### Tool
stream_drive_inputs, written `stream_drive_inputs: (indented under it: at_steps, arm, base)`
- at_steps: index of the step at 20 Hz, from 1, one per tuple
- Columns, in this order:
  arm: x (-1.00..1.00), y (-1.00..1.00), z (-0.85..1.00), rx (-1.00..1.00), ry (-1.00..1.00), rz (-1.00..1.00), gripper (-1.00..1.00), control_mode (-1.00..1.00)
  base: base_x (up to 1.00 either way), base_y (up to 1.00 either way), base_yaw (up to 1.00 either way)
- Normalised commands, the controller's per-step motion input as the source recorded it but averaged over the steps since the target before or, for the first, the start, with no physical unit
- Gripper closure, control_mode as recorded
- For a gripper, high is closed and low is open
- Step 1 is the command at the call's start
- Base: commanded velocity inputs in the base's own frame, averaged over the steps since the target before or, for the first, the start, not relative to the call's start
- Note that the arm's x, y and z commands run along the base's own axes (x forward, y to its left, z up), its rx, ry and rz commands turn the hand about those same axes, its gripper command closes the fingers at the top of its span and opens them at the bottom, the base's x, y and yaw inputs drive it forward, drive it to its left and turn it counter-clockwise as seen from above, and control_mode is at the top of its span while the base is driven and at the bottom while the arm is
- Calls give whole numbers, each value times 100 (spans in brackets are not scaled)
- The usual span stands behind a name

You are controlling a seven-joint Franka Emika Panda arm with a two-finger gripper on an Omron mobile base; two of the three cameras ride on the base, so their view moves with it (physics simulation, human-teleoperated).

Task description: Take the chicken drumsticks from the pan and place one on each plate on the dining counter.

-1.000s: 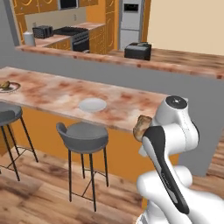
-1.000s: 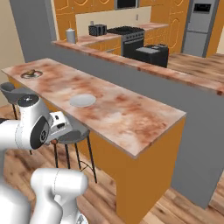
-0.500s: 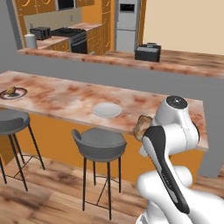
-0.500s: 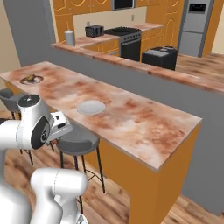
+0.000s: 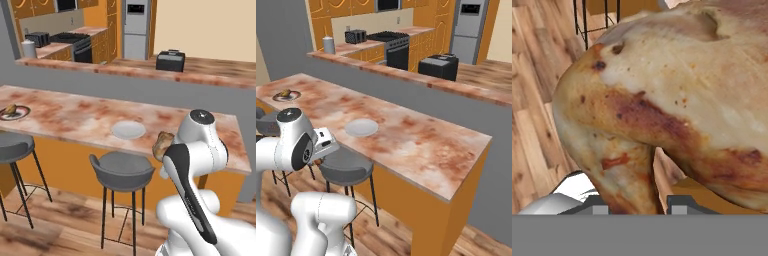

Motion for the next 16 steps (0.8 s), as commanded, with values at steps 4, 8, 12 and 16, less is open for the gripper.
stream_drive_inputs:
  at_steps: [4,8,12,16]
  arm:
    - [0,0,0,0,0,0,100,100]
    - [0,0,0,0,0,0,100,100]
    - [0,0,0,0,0,0,100,100]
    - [0,0,0,0,0,0,100,100]
  base:
    - [49,20,-16]
    - [58,18,-14]
    - [59,18,-13]
    - [62,22,-11]
